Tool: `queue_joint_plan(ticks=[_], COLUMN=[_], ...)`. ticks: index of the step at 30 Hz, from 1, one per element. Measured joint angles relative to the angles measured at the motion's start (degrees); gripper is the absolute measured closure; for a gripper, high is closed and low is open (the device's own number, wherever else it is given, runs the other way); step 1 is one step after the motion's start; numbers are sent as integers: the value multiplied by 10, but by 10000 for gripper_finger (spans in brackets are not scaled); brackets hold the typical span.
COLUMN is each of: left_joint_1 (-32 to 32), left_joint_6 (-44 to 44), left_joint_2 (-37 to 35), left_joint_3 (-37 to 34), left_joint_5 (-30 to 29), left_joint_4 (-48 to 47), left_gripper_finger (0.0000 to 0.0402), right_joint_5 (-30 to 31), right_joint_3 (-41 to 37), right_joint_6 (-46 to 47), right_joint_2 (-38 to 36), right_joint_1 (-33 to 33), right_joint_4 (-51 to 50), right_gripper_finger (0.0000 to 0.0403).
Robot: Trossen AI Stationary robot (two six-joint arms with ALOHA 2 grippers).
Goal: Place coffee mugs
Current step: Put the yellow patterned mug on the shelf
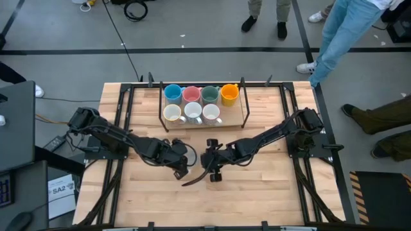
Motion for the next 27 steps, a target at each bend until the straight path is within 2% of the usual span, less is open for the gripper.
queue_joint_plan(ticks=[5, 19, 27], left_joint_1=[-12, -12, -26], left_joint_6=[0, 1, 16], left_joint_2=[0, 0, 0], left_joint_3=[0, 0, 0], left_joint_5=[5, 23, 33], left_joint_4=[39, 55, 67], left_gripper_finger=[329, 329, 328], right_joint_5=[37, 23, 23], right_joint_3=[0, 0, 0], right_joint_6=[-1, -6, -18], right_joint_2=[0, -1, -31], right_joint_1=[-6, -30, -33], right_joint_4=[7, -12, -56], right_gripper_finger=[217, 218, 218])
